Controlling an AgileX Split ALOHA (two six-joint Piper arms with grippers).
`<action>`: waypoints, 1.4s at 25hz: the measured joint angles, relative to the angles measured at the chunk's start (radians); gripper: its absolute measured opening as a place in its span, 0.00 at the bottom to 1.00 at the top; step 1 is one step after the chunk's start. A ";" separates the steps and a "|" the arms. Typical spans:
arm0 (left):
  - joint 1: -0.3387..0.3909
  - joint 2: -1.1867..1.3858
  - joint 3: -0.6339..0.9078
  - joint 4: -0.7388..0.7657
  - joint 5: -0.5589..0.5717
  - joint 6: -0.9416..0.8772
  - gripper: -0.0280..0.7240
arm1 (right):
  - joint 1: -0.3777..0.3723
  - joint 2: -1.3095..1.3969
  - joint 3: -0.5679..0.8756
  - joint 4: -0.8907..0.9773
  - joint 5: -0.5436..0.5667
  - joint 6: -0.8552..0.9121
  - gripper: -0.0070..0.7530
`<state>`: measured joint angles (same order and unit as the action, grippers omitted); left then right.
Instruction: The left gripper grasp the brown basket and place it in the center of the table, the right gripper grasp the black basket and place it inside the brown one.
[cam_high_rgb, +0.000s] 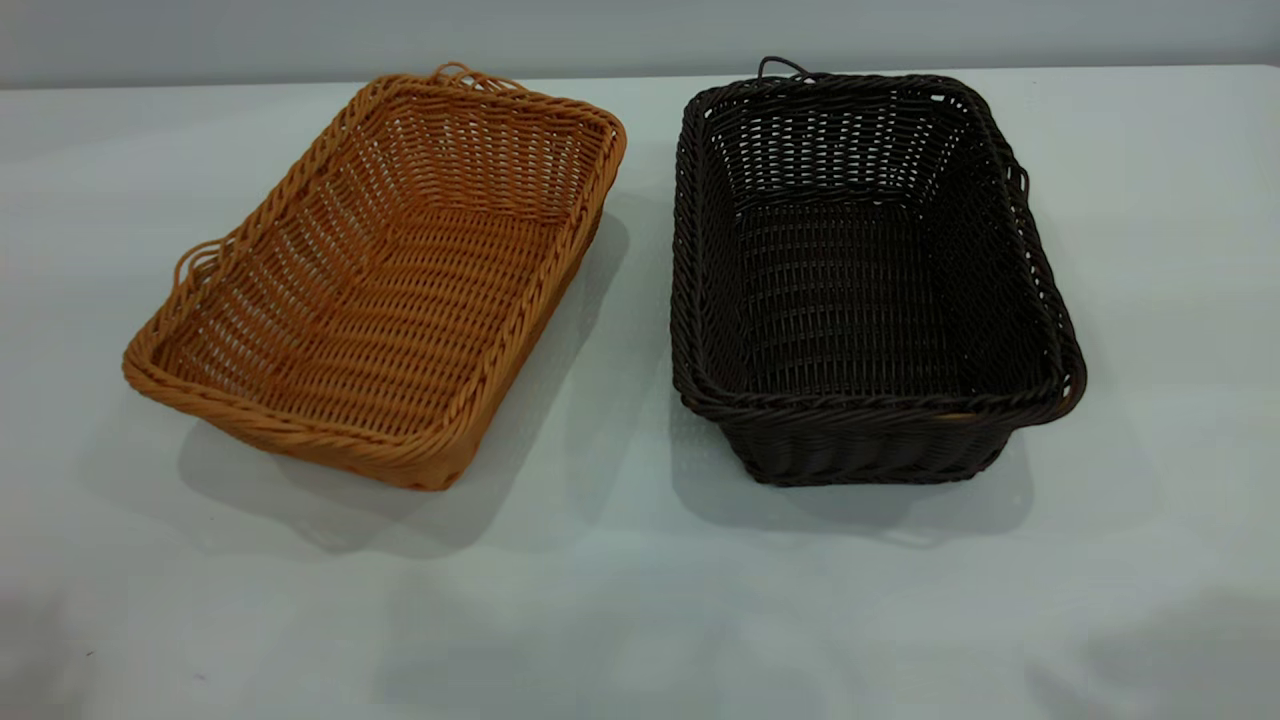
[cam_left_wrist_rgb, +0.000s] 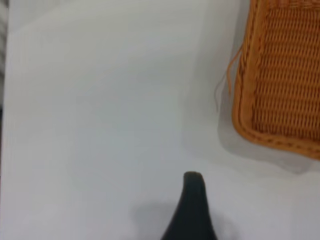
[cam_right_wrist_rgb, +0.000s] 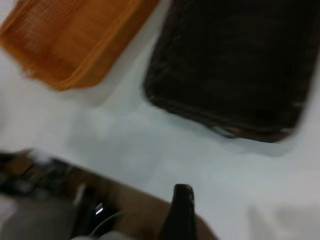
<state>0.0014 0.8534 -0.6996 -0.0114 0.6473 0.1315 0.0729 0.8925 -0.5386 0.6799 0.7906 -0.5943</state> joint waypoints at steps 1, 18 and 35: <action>0.000 0.041 0.000 -0.019 -0.037 0.018 0.81 | 0.025 0.060 -0.007 0.038 -0.015 -0.038 0.83; 0.000 0.385 -0.115 -0.128 -0.214 0.143 0.81 | 0.348 0.824 -0.275 0.050 -0.141 0.516 0.76; 0.000 0.400 -0.119 -0.128 -0.234 0.145 0.81 | 0.348 1.140 -0.295 0.910 -0.220 0.538 0.70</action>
<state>0.0014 1.2529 -0.8189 -0.1397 0.4133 0.2760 0.4204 2.0329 -0.8335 1.5895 0.5707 -0.0568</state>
